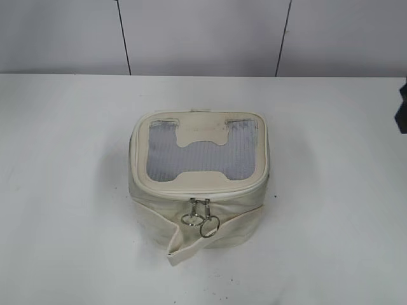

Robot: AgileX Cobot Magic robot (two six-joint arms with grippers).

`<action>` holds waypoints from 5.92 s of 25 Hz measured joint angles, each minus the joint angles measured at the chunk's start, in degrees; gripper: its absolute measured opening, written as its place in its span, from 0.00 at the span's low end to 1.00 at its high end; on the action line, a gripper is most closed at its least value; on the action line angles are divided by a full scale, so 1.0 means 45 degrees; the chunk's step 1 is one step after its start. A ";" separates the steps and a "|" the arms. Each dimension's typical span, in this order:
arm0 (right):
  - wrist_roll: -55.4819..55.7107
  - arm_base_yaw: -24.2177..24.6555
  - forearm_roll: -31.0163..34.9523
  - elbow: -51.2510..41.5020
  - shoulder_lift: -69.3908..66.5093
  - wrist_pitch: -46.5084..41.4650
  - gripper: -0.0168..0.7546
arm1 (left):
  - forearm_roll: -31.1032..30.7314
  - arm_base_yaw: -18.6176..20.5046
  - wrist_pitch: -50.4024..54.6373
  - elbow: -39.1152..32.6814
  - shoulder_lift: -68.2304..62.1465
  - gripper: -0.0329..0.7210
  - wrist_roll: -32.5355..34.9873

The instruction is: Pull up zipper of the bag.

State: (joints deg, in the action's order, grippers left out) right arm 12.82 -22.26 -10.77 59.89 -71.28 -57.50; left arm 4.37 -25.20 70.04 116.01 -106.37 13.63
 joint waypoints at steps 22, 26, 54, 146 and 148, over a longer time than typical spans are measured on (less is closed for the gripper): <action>-0.1062 0.0674 0.1529 -0.3345 1.0576 -0.2650 0.77 | -0.0537 0.2552 -0.0002 -1.2594 1.4242 0.51 -0.2336; -0.2221 0.0674 0.2521 -0.4408 1.2736 -0.2654 0.77 | -0.0216 0.2552 -0.0408 -1.4393 1.7850 0.51 -0.2336; -0.3867 0.0674 0.3272 -0.6924 1.5931 -0.0742 0.77 | 0.1489 0.2566 -0.1976 -1.8842 2.3540 0.51 -0.0332; -0.3867 0.4473 0.3285 -0.6948 1.5931 -0.0641 0.77 | 0.1504 0.5164 -0.1975 -1.8842 2.3718 0.45 -0.0332; -0.3867 0.4473 0.3285 -0.6948 1.5931 -0.0641 0.77 | 0.1504 0.5164 -0.1975 -1.8842 2.3718 0.45 -0.0332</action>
State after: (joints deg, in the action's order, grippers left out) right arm -4.58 -2.13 4.01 28.62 0.41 -60.39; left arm 11.14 -1.96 61.15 31.22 0.36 12.14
